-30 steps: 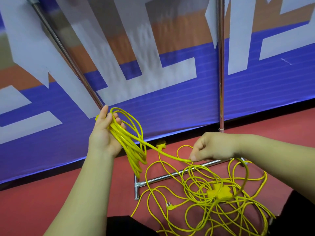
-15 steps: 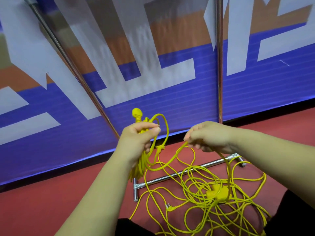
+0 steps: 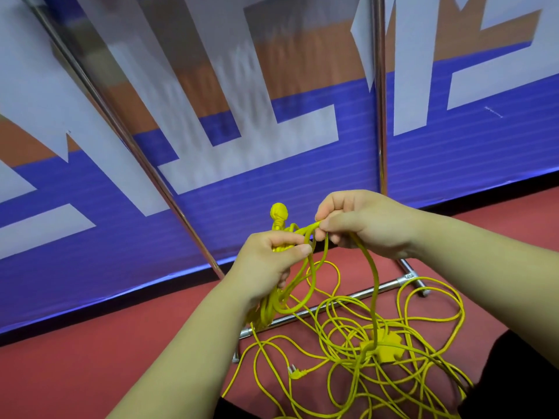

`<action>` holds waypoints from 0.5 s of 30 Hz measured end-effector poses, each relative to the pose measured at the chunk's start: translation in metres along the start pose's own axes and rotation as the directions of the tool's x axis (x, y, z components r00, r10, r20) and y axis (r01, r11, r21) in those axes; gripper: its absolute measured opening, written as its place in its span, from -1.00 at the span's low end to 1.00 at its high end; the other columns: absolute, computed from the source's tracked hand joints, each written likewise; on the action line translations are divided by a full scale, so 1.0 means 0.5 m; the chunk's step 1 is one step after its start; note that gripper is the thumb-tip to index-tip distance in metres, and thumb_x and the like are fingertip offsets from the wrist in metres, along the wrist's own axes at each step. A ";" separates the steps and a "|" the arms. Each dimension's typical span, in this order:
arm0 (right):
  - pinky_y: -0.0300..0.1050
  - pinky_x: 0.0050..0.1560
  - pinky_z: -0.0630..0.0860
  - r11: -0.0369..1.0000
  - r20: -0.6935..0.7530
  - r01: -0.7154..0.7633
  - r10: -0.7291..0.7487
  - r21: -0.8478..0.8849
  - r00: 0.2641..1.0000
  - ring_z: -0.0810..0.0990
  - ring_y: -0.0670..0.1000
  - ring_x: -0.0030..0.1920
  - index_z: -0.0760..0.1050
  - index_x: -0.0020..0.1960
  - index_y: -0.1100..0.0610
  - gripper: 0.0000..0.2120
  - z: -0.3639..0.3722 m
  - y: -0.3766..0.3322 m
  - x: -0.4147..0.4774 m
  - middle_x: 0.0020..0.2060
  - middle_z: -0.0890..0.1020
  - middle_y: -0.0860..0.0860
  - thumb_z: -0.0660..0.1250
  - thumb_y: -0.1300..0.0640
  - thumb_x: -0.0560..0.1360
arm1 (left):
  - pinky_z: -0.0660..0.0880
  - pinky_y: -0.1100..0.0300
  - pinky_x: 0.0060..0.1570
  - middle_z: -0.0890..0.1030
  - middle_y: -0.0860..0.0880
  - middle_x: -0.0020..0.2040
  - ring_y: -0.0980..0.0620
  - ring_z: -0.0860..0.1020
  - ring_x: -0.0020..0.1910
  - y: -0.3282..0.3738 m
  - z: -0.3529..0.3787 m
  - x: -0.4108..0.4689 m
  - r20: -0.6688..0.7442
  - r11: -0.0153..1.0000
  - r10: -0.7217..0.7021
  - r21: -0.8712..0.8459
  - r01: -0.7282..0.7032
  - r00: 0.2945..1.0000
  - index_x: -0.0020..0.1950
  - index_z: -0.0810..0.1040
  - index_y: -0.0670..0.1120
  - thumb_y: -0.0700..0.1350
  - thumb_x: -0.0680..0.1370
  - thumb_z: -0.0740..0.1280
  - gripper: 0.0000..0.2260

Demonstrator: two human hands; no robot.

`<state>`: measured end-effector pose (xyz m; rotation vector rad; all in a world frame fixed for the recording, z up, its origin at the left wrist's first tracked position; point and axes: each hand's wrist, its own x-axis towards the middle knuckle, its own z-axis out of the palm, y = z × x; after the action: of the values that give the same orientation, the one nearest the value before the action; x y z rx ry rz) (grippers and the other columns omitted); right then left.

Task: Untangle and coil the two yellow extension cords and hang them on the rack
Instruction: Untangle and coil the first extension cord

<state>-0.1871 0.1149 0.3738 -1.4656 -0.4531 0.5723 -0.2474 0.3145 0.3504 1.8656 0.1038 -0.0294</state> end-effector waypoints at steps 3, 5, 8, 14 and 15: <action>-0.19 -0.30 0.42 1.000 -0.001 0.013 -0.013 -0.012 1.000 0.50 -0.05 -0.37 0.49 -0.04 0.14 -0.87 -0.008 -0.002 -0.001 -0.29 0.64 0.06 0.27 0.34 0.58 | 0.33 0.23 -0.48 0.34 -0.13 -0.40 0.02 0.30 -0.53 -0.005 0.001 0.012 -0.016 0.998 0.055 0.017 -0.055 0.998 0.17 0.63 -0.14 -0.14 0.59 0.41 -0.83; -0.17 -0.26 0.45 1.000 -0.002 -0.004 0.004 0.018 1.000 0.51 -0.02 -0.35 0.46 -0.03 0.13 -0.87 -0.020 -0.001 -0.003 -0.31 0.61 0.05 0.26 0.34 0.60 | 0.34 0.22 -0.49 0.35 -0.10 -0.39 0.04 0.30 -0.52 0.001 -0.012 0.024 -0.145 0.995 0.069 -0.059 -0.078 0.987 0.25 0.59 -0.16 -0.16 0.61 0.37 -0.78; -0.15 -0.18 0.49 0.999 0.032 -0.051 0.051 -0.020 0.998 0.52 0.02 -0.32 0.41 -0.05 0.13 -0.89 -0.038 0.017 -0.010 -0.33 0.57 0.06 0.24 0.31 0.62 | 0.35 0.24 -0.51 0.43 -0.01 -0.38 0.09 0.33 -0.52 0.016 -0.069 0.045 -0.351 0.972 0.094 -0.171 -0.162 0.932 0.24 0.57 -0.14 -0.18 0.64 0.32 -0.82; -0.22 -0.23 0.52 0.977 0.055 -0.161 0.170 -0.138 0.984 0.55 0.04 -0.28 0.45 -0.07 0.17 -0.89 -0.060 0.079 -0.012 -0.29 0.59 0.11 0.22 0.28 0.63 | 0.34 0.31 -0.55 0.37 0.03 -0.33 0.17 0.34 -0.53 0.029 -0.211 0.063 -0.623 0.881 -0.011 -0.376 -0.287 0.782 0.04 0.52 -0.05 -0.15 0.68 0.25 -0.93; -0.21 -0.23 0.53 0.971 0.051 -0.184 0.193 -0.154 0.980 0.56 0.03 -0.28 0.46 -0.07 0.18 -0.88 -0.061 0.088 -0.015 -0.28 0.61 0.11 0.23 0.29 0.63 | 0.33 0.32 -0.56 0.38 0.02 -0.32 0.18 0.34 -0.53 0.023 -0.225 0.062 -0.636 0.875 -0.039 -0.395 -0.281 0.771 0.03 0.52 -0.04 -0.14 0.68 0.26 -0.93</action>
<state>-0.1782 0.0869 0.3285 -1.6478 -0.4171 0.7526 -0.2192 0.4204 0.3921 1.3128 0.4142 0.6748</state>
